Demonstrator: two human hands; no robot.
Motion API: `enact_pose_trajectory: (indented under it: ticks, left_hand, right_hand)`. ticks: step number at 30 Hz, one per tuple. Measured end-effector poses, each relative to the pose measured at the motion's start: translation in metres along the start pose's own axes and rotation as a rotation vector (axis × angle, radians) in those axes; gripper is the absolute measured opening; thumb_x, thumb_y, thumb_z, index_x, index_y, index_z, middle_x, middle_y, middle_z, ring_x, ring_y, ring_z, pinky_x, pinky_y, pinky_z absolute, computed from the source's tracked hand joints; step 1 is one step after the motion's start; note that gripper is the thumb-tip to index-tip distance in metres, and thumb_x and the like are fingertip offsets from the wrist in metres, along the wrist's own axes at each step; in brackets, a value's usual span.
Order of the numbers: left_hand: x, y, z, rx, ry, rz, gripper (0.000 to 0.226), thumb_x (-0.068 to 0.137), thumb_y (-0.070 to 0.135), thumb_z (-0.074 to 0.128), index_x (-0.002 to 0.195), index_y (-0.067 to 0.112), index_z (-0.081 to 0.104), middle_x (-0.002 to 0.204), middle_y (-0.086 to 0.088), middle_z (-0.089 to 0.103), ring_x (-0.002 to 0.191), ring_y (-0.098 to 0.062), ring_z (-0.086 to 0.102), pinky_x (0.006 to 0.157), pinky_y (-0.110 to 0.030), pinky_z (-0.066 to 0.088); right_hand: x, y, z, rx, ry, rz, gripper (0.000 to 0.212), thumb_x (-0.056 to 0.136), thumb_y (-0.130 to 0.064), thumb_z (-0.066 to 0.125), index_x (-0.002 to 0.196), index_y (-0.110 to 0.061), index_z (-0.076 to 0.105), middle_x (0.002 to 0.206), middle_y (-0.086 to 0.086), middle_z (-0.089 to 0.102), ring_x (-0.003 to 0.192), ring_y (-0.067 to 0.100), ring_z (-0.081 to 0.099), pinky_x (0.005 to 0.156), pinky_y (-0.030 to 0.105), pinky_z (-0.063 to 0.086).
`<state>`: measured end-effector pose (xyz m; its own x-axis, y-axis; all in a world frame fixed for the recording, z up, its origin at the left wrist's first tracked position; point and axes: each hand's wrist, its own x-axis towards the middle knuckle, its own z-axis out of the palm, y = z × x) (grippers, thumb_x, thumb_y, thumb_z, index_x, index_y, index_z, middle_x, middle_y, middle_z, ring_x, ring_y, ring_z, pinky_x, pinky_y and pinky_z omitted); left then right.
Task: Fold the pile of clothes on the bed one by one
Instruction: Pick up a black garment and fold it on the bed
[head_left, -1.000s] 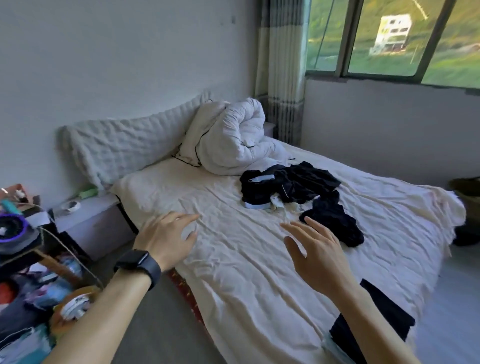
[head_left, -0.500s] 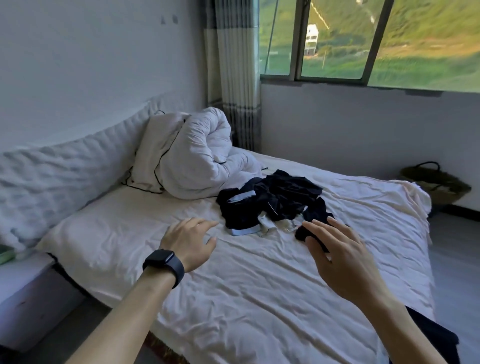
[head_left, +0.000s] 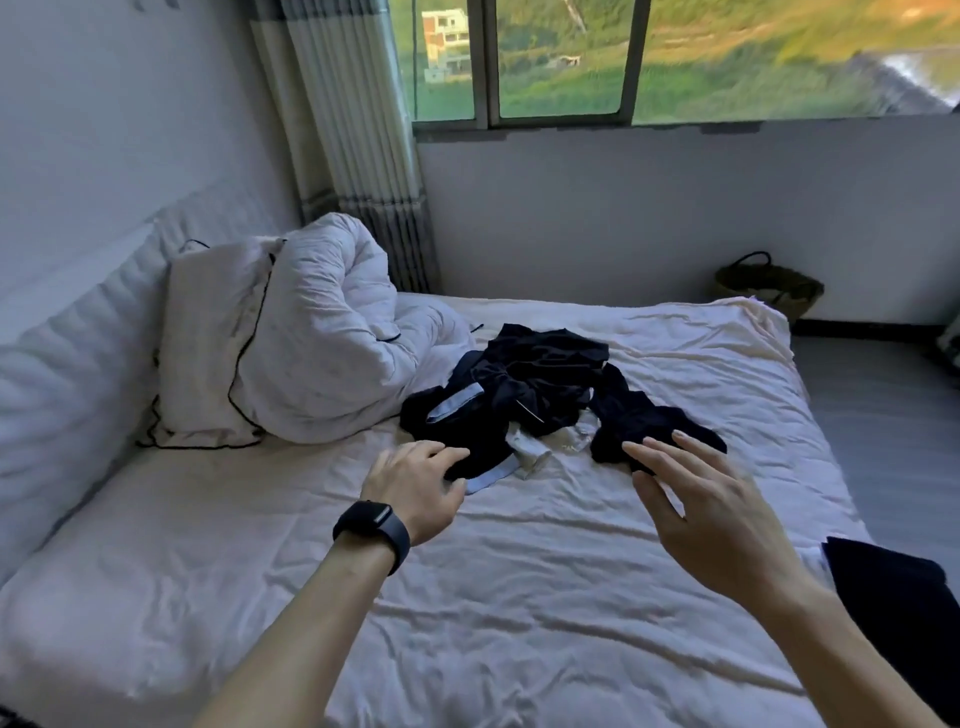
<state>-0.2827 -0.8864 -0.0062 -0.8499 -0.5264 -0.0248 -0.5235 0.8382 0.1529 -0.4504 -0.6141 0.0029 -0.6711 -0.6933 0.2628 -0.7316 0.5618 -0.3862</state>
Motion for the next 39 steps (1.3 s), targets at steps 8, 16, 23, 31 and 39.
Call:
enact_pose_trajectory:
  ticks: [8, 16, 23, 31, 39]
  left_hand:
    - [0.106, -0.035, 0.045, 0.027, -0.109, 0.097, 0.046, 0.097, 0.047, 0.048, 0.143, 0.041, 0.047, 0.146, 0.011, 0.049, 0.137, -0.011, 0.040, 0.111, -0.033, 0.031]
    - [0.205, -0.054, 0.124, 0.098, -0.296, 0.191, 0.047, 0.097, 0.047, 0.044, 0.144, 0.042, 0.046, 0.149, 0.011, 0.044, 0.141, -0.011, 0.035, 0.112, -0.033, 0.027]
    - [0.293, -0.072, 0.238, 0.160, -0.483, 0.257, 0.048, 0.098, 0.048, 0.043, 0.145, 0.039, 0.043, 0.148, 0.010, 0.042, 0.138, -0.015, 0.036, 0.110, -0.035, 0.028]
    - [0.412, -0.071, 0.342, 0.314, -0.492, 0.336, 0.057, 0.098, 0.050, 0.046, 0.152, 0.040, 0.030, 0.166, -0.001, 0.013, 0.152, -0.025, 0.011, 0.120, -0.047, 0.016]
    - [0.553, -0.008, 0.411, 0.286, -0.256, 0.479, 0.073, 0.095, 0.053, 0.050, 0.157, 0.035, 0.016, 0.165, -0.007, 0.016, 0.151, -0.028, 0.016, 0.120, -0.051, 0.018]
  right_hand:
    - [0.066, 0.003, 0.086, -0.048, -0.175, 0.127, 0.065, 0.092, -0.061, 0.017, 0.142, -0.041, 0.054, 0.147, -0.013, 0.055, 0.149, 0.016, 0.033, 0.119, 0.046, 0.031]
    - [0.128, 0.031, 0.197, -0.070, -0.429, 0.225, 0.051, 0.104, -0.049, 0.024, 0.150, -0.036, 0.044, 0.153, -0.015, 0.047, 0.150, 0.020, 0.028, 0.117, 0.039, 0.026]
    - [0.157, 0.085, 0.331, -0.083, -0.614, 0.356, 0.050, 0.106, -0.048, 0.022, 0.151, -0.036, 0.040, 0.152, -0.015, 0.045, 0.147, 0.019, 0.030, 0.115, 0.038, 0.027]
    - [0.201, 0.193, 0.488, -0.091, -0.733, 0.619, 0.062, 0.102, -0.064, 0.019, 0.158, -0.048, -0.003, 0.168, -0.006, -0.021, 0.155, 0.027, -0.019, 0.118, 0.064, 0.001]
    - [0.159, 0.238, 0.615, -0.286, -0.294, 0.590, 0.067, 0.092, -0.072, 0.033, 0.154, -0.047, 0.030, 0.171, -0.004, 0.002, 0.157, 0.025, 0.001, 0.115, 0.068, -0.011]
